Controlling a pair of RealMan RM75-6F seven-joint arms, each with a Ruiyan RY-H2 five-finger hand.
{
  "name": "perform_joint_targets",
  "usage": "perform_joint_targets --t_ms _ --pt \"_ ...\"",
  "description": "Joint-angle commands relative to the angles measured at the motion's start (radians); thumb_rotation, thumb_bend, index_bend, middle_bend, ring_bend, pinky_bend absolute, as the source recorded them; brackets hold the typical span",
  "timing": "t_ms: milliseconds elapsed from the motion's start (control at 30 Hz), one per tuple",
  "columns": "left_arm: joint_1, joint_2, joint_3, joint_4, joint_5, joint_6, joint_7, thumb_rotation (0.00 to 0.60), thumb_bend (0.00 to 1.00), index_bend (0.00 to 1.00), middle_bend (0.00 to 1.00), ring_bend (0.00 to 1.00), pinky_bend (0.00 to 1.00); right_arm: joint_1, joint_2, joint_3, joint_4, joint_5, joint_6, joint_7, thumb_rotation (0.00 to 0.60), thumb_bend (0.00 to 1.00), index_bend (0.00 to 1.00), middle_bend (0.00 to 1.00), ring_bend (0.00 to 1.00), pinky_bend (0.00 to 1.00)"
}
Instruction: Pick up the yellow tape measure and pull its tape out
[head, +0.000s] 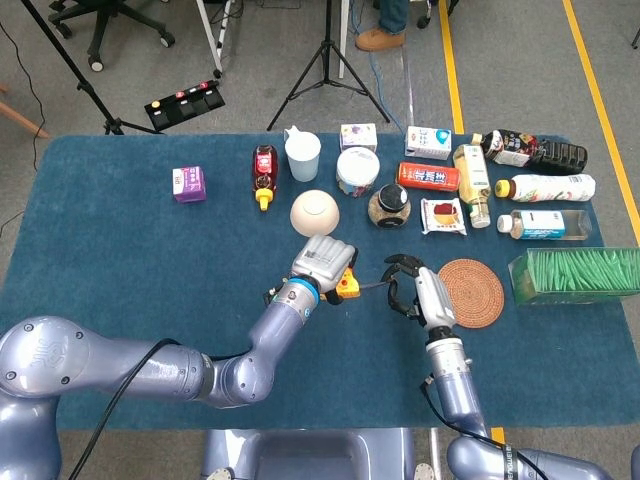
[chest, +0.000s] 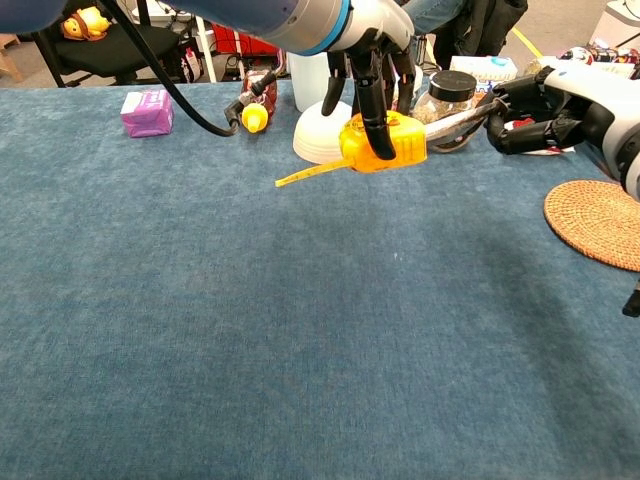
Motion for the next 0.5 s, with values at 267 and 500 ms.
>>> perform_joint_targets --t_ms 267,500 --pt "-0.007 0.008 0.004 -0.005 -0.016 0.002 0.027 0.600 0.36 0.63 0.45 0.44 0.56 -0.005 0.006 0.005 -0.010 0.018 -0.002 0.006 0.600 0.74 0.63 0.33 0.24 0.22" --pt "-0.002 0.040 0.024 -0.030 -0.014 -0.004 0.051 0.600 0.36 0.63 0.45 0.44 0.55 -0.013 0.018 0.016 -0.005 0.039 -0.002 0.018 0.600 0.75 0.63 0.33 0.24 0.22"
